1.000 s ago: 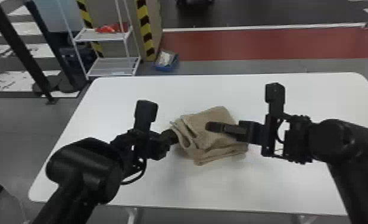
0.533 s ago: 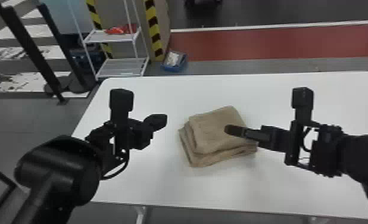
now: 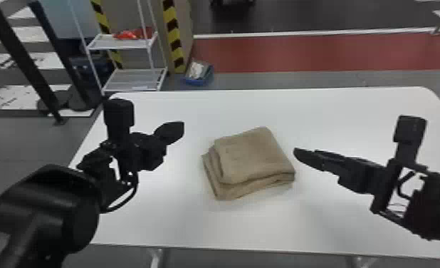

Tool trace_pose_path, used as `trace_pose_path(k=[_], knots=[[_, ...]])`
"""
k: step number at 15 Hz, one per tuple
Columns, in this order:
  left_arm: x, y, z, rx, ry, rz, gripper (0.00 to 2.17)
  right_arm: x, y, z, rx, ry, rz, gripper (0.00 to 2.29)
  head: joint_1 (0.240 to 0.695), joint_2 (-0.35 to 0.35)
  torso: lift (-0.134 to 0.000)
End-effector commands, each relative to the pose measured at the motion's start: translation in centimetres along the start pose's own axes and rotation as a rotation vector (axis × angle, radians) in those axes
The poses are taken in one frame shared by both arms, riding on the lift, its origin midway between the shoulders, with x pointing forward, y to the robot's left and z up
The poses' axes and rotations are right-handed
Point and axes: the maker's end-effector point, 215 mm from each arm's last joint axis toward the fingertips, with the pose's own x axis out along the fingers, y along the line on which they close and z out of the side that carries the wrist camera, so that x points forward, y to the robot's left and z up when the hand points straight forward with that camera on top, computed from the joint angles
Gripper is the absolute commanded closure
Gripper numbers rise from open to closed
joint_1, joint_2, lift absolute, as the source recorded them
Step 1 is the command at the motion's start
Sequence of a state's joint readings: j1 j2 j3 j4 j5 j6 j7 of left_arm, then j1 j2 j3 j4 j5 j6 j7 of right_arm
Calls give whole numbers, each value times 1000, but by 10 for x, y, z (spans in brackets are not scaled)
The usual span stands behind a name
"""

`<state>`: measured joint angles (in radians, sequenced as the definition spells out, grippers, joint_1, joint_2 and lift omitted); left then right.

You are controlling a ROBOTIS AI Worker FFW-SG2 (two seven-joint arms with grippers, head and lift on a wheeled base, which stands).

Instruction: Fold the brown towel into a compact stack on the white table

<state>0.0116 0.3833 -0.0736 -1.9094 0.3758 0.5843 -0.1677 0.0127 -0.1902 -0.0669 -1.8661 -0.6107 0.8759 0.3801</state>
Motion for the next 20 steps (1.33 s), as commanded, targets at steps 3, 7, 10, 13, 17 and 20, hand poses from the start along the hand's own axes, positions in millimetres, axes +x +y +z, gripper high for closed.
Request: trace_pose_path(k=[3, 7, 10, 13, 17, 20], knots=[[0, 0, 20, -17, -82, 19, 2145, -29, -7, -52, 70, 118, -24, 2138, 695, 74, -120], [-1, 2, 22, -26, -107, 28, 2145, -10, -11, -80, 73, 183, -43, 2159, 695, 74, -120], [-4, 4, 18, -29, -107, 27, 2145, 12, -15, -79, 57, 209, -62, 2159, 695, 86, -120], [-8, 5, 14, -29, -108, 23, 2145, 39, -24, -65, 21, 225, -104, 2159, 695, 101, -120], [-16, 13, 16, -51, -129, 15, 2145, 73, -41, -31, -20, 247, -165, 2155, 695, 106, -120], [-19, 19, 12, -59, -124, 17, 2145, 107, -48, 4, -43, 261, -200, 2155, 695, 112, -120]])
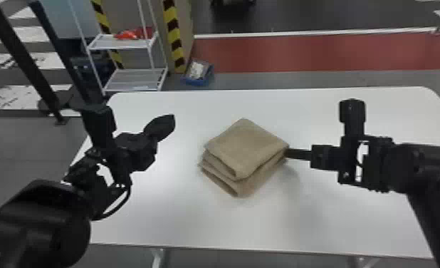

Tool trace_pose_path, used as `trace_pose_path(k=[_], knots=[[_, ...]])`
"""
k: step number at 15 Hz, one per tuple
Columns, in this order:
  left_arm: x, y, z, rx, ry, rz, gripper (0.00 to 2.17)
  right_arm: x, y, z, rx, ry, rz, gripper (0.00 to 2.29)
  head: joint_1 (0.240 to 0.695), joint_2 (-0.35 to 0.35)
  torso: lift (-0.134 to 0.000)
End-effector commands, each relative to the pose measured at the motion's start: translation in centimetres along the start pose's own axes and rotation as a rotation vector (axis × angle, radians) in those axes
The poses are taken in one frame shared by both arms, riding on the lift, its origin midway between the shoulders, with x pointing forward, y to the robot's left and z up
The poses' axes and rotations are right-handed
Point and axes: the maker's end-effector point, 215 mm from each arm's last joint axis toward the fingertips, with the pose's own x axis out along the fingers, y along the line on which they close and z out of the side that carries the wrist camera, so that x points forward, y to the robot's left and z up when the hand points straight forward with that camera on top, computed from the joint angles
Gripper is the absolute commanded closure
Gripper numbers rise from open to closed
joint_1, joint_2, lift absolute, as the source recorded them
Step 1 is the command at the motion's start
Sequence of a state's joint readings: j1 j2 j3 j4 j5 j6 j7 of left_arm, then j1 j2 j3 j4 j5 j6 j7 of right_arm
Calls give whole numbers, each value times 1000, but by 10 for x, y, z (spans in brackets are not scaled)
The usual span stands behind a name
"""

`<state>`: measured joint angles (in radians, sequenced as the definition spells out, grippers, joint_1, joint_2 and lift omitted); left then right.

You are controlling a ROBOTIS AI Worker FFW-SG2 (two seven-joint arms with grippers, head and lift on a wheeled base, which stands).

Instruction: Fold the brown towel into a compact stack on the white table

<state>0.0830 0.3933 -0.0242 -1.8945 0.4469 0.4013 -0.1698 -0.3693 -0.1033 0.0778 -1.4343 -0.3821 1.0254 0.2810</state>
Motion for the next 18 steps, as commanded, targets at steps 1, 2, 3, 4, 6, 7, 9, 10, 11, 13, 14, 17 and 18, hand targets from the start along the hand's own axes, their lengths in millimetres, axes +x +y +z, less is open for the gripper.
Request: trace_pose_path(k=[1, 2, 3, 4, 6, 7, 9, 10, 11, 13, 14, 17, 18], knots=[[-2, 4, -4, -1, 7, 2, 2145, 18, -2, 41, -10, -17, -23, 2155, 695, 116, -120], [-3, 4, -4, 1, 9, 3, 2145, 22, -1, 63, -18, -56, -20, 2152, 695, 120, -120], [-3, 6, -8, 3, 16, 5, 2145, 24, -2, 84, -20, -103, -7, 2148, 695, 121, -120], [-3, 8, -12, 2, 24, 8, 2145, 23, -1, 94, -22, -125, 6, 2145, 695, 122, -120], [2, 6, -18, 1, 36, 6, 2145, 20, -5, 80, -19, -170, 39, 2027, 689, 122, -120], [4, 0, -22, 5, 47, -10, 2145, 6, -12, 75, -30, -194, 47, 2010, 686, 121, -120], [11, -8, -26, 6, 64, -33, 2145, -36, -27, 66, -67, -241, 66, 1430, 693, 112, -120], [14, -12, -29, 9, 73, -43, 2145, -57, -34, 61, -97, -267, 62, 1069, 695, 103, -120], [16, -16, -32, 5, 78, -54, 2145, -82, -42, 60, -132, -321, 55, 653, 695, 75, -120], [26, -22, -43, -2, 100, -67, 2145, -116, -60, 56, -193, -420, 7, 360, 695, 41, -120], [31, -24, -50, -6, 113, -71, 2145, -132, -79, 43, -170, -430, -15, 360, 695, 21, -120], [42, -25, -56, 1, 100, -77, 2145, -192, -130, 25, -136, -566, -88, 360, 695, -55, -120], [46, -30, -59, 9, 99, -85, 2145, -204, -135, 11, -137, -576, -87, 360, 695, -74, -120]])
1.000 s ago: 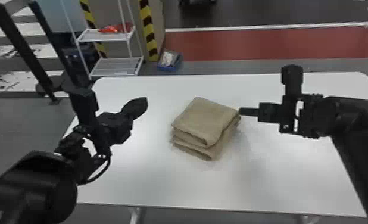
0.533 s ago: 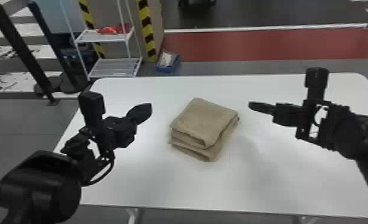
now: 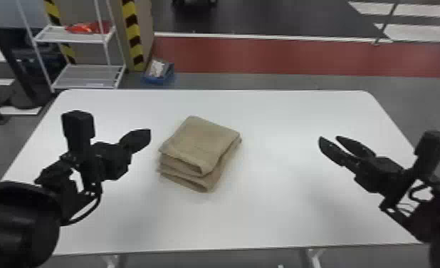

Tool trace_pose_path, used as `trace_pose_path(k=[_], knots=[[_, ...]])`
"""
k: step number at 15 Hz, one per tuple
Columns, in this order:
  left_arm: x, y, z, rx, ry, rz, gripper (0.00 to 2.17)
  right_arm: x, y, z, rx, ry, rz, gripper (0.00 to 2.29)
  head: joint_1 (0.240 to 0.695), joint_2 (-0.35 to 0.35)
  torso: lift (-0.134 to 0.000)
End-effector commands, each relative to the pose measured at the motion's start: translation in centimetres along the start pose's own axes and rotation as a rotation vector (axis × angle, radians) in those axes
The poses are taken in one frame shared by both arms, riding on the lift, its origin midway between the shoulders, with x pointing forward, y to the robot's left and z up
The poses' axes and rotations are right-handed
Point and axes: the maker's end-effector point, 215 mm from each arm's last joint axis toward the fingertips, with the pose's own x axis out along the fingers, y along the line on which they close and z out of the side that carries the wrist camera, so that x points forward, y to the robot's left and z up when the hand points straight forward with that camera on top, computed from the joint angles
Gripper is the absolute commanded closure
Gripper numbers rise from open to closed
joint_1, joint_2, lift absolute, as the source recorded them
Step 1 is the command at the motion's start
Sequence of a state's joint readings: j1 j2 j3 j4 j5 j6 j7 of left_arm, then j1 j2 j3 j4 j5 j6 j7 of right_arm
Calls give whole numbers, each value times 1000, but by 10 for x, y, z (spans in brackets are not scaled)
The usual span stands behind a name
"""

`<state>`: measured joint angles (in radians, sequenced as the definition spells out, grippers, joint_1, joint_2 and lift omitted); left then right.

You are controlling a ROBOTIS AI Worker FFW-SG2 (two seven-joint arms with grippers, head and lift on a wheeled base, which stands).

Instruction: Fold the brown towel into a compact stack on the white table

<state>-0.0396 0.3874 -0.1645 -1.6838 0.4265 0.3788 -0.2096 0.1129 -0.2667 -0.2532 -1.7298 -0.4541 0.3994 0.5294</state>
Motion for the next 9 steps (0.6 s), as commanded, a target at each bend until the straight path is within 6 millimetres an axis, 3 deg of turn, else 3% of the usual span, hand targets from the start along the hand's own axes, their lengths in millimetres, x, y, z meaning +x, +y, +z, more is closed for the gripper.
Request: trace_pose_path(k=[1, 4, 9], knots=[[9, -5, -5, 14, -4, -11, 2145, -40, -17, -3, -21, -45, -29, 360, 695, -96, -120], [19, -20, -11, 19, -21, -41, 2145, -72, -27, -12, -25, -62, -32, 360, 695, -154, -120], [22, -34, -35, 47, 38, -62, 2145, -89, -22, -14, -46, -66, -23, 356, 695, -204, -120]])
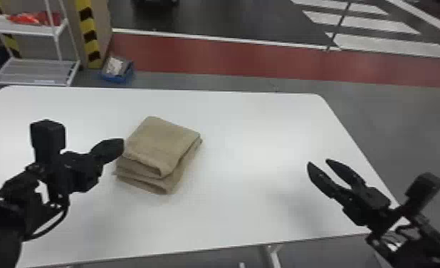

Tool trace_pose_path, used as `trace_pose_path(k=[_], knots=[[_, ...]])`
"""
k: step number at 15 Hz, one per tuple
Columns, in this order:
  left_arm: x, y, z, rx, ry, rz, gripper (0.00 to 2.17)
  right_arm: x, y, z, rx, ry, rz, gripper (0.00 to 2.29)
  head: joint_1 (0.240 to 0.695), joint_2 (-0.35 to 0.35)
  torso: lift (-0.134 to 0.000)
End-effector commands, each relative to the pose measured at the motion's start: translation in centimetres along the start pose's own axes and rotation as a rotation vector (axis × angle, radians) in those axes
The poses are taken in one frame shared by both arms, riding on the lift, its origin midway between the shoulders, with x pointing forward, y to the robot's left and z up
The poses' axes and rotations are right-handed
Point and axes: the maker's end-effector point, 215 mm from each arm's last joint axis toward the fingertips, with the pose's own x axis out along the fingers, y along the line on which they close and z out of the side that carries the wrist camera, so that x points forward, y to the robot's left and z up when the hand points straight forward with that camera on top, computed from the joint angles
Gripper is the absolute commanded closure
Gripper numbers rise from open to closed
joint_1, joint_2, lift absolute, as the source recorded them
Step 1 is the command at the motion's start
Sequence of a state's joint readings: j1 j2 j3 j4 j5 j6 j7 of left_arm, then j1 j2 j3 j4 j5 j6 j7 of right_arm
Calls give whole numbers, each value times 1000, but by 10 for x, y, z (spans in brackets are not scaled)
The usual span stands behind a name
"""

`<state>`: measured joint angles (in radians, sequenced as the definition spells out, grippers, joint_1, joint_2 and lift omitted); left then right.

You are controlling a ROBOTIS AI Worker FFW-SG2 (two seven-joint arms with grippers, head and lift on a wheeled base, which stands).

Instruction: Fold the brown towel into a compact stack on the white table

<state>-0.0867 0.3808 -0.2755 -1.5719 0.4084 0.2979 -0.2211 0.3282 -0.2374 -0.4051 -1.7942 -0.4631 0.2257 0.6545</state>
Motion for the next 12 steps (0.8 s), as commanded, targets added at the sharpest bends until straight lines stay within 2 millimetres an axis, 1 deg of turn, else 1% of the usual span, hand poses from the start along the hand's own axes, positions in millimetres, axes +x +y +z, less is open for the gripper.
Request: trace_pose_path(k=[1, 4, 5, 7, 9, 12], knots=[[2, -2, -9, 40, 15, 10, 2145, -5, 3, -4, 7, 4, 3, 353, 695, -207, -120], [12, 15, -15, 51, 31, 53, 2145, -9, 12, -9, 37, -11, 28, 333, 695, -202, -120], [16, 16, -11, 66, 18, 64, 2145, -11, 13, -11, 40, -8, 33, 333, 695, -196, -120], [23, 21, -11, 66, 21, 77, 2145, -12, 14, -12, 43, -9, 35, 333, 695, -188, -120], [26, 23, -14, 74, 31, 79, 2145, -15, 13, -11, 48, -18, 40, 333, 695, -187, -120], [26, 24, -24, 75, 69, 73, 2145, -16, 8, -10, 46, -29, 32, 329, 695, -188, -120]])
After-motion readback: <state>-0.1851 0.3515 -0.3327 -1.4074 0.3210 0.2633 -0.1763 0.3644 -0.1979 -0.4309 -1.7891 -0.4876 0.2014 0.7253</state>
